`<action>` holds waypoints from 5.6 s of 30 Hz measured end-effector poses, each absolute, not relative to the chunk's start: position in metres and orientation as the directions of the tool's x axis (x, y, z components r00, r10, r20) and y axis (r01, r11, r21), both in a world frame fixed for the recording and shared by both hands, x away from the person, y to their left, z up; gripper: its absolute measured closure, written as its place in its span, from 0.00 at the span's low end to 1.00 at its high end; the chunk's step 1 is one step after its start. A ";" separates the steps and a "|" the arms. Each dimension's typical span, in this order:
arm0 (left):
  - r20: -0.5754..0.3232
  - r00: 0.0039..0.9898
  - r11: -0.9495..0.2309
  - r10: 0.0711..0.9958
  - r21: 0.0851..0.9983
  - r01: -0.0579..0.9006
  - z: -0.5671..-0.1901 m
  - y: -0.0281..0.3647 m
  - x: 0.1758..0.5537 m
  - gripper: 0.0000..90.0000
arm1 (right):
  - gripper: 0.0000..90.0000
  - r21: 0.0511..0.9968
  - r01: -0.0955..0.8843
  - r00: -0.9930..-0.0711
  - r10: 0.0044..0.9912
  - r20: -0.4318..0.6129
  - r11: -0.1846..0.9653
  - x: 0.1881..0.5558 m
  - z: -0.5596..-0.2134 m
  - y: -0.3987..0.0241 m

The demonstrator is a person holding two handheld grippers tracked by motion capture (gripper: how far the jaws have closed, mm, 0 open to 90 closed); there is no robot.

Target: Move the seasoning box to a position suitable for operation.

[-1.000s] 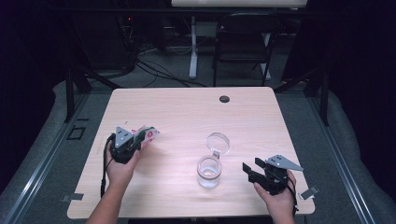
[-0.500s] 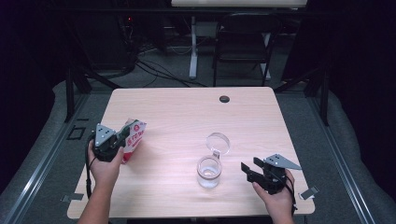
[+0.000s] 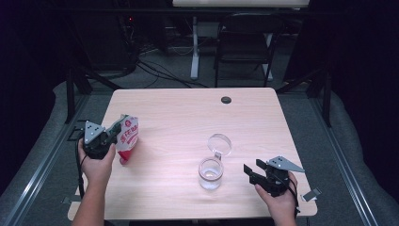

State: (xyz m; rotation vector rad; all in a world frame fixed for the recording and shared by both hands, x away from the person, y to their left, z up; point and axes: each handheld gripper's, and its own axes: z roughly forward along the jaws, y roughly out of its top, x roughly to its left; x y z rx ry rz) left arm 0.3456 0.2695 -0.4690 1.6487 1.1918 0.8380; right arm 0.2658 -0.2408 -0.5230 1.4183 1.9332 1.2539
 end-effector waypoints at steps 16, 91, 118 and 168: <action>0.029 0.347 -0.137 0.938 0.947 0.290 -0.445 0.255 0.342 1.00 | 0.47 0.854 0.519 -0.351 0.921 0.169 0.041 0.257 -0.524 -0.251; -0.107 0.764 -0.252 0.636 0.907 0.337 -0.489 0.155 0.278 0.84 | 0.87 0.838 0.306 -0.841 0.541 0.015 0.452 0.315 -0.482 -0.085; -0.091 0.709 -0.268 0.699 0.887 0.377 -0.531 0.163 0.279 0.48 | 1.00 0.830 0.332 -0.846 0.530 0.052 0.449 0.317 -0.484 -0.086; -0.025 0.642 -0.345 0.766 0.827 0.444 -0.579 0.153 0.310 0.27 | 1.00 0.845 0.308 -0.851 0.523 0.040 0.438 0.308 -0.484 -0.086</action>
